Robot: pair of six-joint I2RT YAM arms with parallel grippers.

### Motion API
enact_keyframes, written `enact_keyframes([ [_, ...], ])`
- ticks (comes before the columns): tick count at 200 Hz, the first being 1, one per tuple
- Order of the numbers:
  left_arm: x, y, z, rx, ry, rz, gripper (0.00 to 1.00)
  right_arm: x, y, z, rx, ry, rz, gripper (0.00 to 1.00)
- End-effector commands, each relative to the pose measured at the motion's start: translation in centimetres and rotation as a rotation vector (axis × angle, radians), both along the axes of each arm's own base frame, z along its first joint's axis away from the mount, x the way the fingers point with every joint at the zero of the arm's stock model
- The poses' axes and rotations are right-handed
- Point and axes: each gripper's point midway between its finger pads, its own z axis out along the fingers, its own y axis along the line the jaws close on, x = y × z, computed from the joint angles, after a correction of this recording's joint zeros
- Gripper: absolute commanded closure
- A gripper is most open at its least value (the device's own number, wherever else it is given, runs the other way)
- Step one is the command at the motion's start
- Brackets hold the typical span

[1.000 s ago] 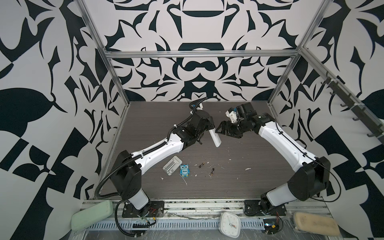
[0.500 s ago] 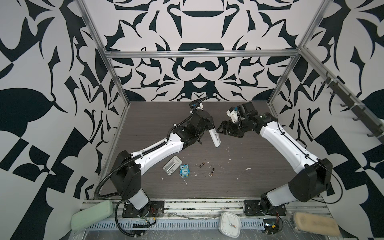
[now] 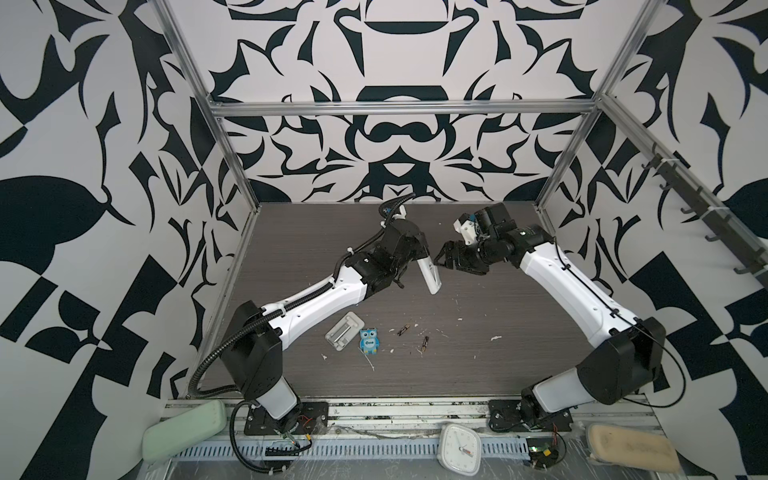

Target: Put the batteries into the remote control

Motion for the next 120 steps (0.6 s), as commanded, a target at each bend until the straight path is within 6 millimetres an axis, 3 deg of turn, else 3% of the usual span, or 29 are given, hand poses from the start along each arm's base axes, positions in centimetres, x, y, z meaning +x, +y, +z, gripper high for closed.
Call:
enact_keyframes([
  [1, 0.57, -0.36, 3.48, -0.078, -0.062, 0.007, 1.00, 0.05, -0.57, 0.62, -0.025, -0.024, -0.010, 0.19],
  [120, 0.40, -0.42, 3.28, -0.083, -0.058, 0.004, 1.00, 0.80, -0.57, 0.33, -0.033, -0.034, -0.023, 0.18],
])
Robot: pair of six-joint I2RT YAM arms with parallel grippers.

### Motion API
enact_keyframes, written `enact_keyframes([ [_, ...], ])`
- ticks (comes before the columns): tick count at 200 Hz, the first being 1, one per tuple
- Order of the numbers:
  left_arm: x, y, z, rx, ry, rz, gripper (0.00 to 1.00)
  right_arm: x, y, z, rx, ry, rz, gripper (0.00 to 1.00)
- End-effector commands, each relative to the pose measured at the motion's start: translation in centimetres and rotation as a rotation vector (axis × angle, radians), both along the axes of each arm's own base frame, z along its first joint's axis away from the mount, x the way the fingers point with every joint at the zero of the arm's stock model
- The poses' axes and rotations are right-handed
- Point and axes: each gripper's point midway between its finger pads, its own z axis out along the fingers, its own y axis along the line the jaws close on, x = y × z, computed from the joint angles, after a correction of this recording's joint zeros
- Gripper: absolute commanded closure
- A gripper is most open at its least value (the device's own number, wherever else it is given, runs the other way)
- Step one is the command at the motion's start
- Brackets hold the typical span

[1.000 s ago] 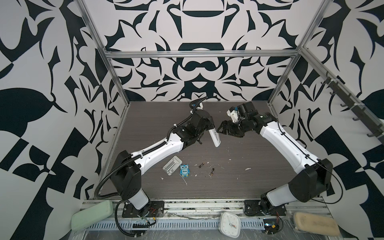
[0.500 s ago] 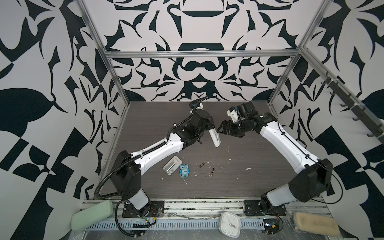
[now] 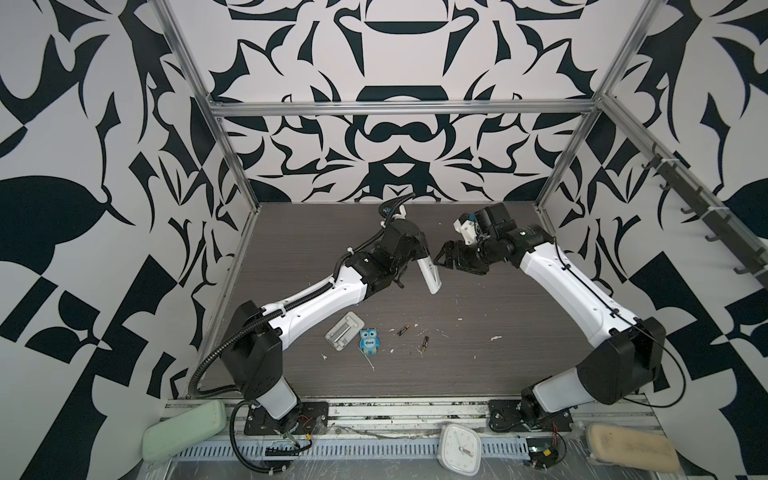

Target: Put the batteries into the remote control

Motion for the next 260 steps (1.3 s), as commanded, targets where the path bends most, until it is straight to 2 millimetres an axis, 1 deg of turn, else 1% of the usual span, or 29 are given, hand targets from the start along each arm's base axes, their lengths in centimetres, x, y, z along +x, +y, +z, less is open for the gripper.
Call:
enact_keyframes([
  [1, 0.4, -0.4, 3.2, -0.082, -0.057, 0.003, 1.00, 0.7, -0.6, 0.3, -0.032, -0.030, -0.022, 0.19],
  [28, 0.3, -0.4, 3.4, -0.085, -0.060, 0.005, 1.00, 0.7, -0.4, 0.5, -0.024, -0.035, -0.017, 0.19],
  [73, 0.4, -0.5, 3.4, -0.089, -0.062, 0.002, 1.00, 0.4, 0.5, 1.3, 0.013, -0.068, 0.018, 0.18],
  [122, 0.3, -0.5, 3.3, -0.088, -0.060, 0.000, 1.00, 0.3, 1.0, 1.8, 0.031, -0.095, 0.034, 0.18],
  [141, 0.3, -0.4, 3.4, -0.090, -0.062, 0.000, 1.00, 0.2, 0.9, 1.7, 0.027, -0.091, 0.033, 0.18],
  [165, 0.3, -0.4, 3.4, -0.089, -0.062, 0.001, 1.00, 0.3, 0.9, 2.1, 0.027, -0.100, 0.031, 0.18],
  [260, 0.2, -0.2, 3.5, -0.085, -0.064, 0.006, 1.00, -0.1, -0.1, 2.3, -0.017, -0.113, 0.014, 0.19],
])
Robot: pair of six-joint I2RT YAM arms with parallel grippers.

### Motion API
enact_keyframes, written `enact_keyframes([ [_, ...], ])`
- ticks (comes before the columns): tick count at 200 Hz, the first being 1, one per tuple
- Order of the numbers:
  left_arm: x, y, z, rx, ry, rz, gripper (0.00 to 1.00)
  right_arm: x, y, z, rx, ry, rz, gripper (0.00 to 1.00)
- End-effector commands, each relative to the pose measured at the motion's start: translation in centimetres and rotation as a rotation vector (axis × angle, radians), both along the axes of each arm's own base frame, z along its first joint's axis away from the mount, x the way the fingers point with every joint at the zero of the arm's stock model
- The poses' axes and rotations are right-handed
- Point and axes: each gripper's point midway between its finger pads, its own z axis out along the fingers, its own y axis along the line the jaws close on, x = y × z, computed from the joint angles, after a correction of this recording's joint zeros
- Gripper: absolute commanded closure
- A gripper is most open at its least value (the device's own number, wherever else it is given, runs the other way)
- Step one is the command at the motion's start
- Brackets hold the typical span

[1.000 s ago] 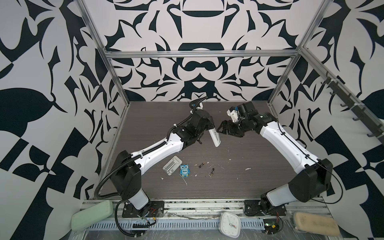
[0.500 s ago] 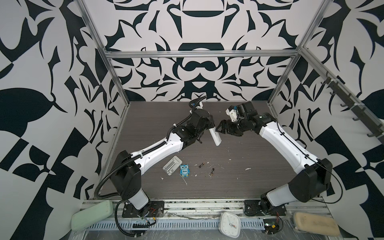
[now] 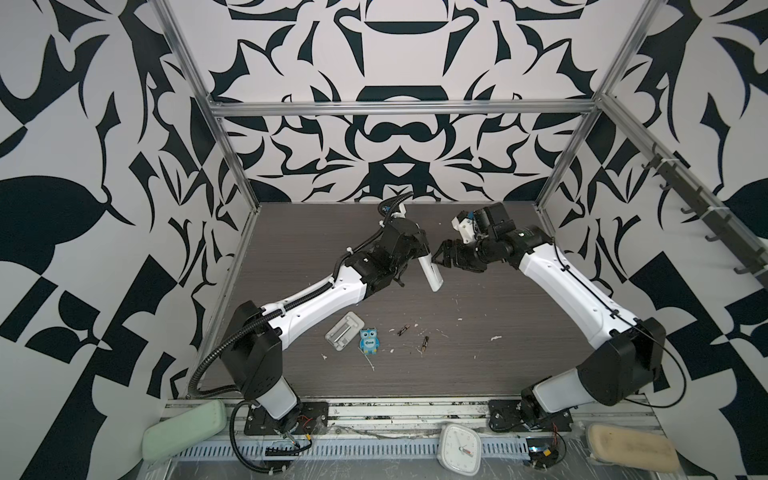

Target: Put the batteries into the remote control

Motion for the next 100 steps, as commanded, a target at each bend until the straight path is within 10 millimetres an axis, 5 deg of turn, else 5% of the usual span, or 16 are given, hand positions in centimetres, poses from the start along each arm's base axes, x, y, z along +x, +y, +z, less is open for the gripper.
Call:
enact_keyframes([
  [1, 0.08, 0.08, 2.91, -0.060, -0.049, 0.008, 1.00, -0.50, -0.63, 1.71, -0.019, -0.061, 0.003, 0.19],
  [100, 0.10, -0.22, 3.07, -0.058, -0.050, -0.005, 1.00, -0.10, -0.43, 1.52, -0.015, -0.062, 0.000, 0.19],
])
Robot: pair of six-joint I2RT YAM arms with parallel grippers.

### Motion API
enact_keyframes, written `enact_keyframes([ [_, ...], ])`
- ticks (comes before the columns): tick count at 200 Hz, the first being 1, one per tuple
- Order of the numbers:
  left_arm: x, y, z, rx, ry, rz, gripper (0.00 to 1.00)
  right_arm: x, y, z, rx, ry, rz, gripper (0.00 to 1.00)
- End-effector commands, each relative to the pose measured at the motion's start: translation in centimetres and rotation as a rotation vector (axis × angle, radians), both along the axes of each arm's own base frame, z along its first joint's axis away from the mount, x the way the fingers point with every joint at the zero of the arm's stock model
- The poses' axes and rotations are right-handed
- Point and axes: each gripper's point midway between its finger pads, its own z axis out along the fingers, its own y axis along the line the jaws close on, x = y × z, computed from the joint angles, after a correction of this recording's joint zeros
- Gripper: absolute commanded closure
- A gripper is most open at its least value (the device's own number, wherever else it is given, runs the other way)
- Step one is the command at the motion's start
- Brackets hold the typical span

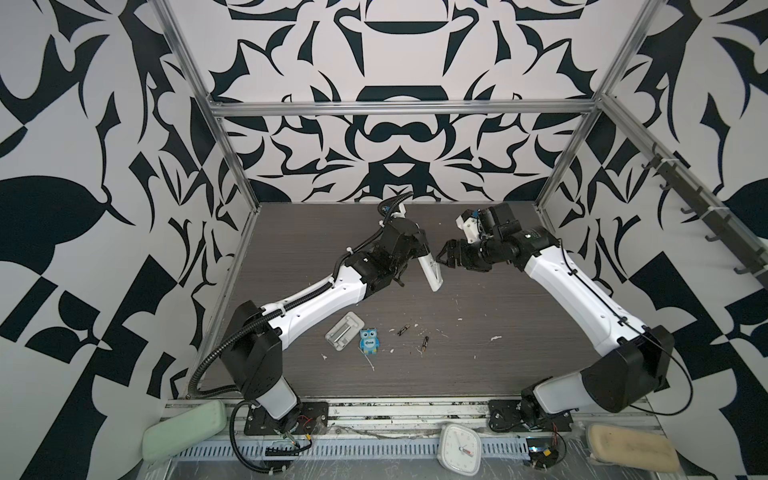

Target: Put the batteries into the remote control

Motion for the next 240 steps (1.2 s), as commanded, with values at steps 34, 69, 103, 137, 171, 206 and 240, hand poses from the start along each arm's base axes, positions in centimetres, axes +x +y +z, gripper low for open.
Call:
enact_keyframes([
  [34, 0.1, -0.3, 2.9, -0.058, -0.048, -0.007, 1.00, 1.0, 0.5, 1.1, 0.014, -0.043, -0.001, 0.19],
  [69, 0.1, -0.3, 2.9, -0.059, -0.047, -0.008, 1.00, 1.2, 0.5, 1.0, 0.015, -0.044, -0.004, 0.19],
  [103, 0.1, -0.3, 2.7, -0.060, -0.043, -0.007, 1.00, 1.4, 0.4, 0.8, 0.008, -0.045, -0.012, 0.19],
  [137, 0.0, -0.3, 2.7, -0.061, -0.044, -0.006, 1.00, 1.4, 0.2, 0.5, -0.003, -0.040, -0.020, 0.19],
  [171, 0.0, -0.2, 2.5, -0.060, -0.043, -0.002, 1.00, 1.2, -0.1, 0.5, -0.015, -0.042, -0.029, 0.19],
  [206, 0.0, -0.2, 2.5, -0.063, -0.042, -0.002, 1.00, 1.1, -0.2, 0.3, -0.018, -0.039, -0.031, 0.19],
  [240, 0.0, -0.1, 2.4, -0.061, -0.041, -0.001, 1.00, 1.1, -0.1, 0.8, -0.013, -0.054, -0.023, 0.19],
])
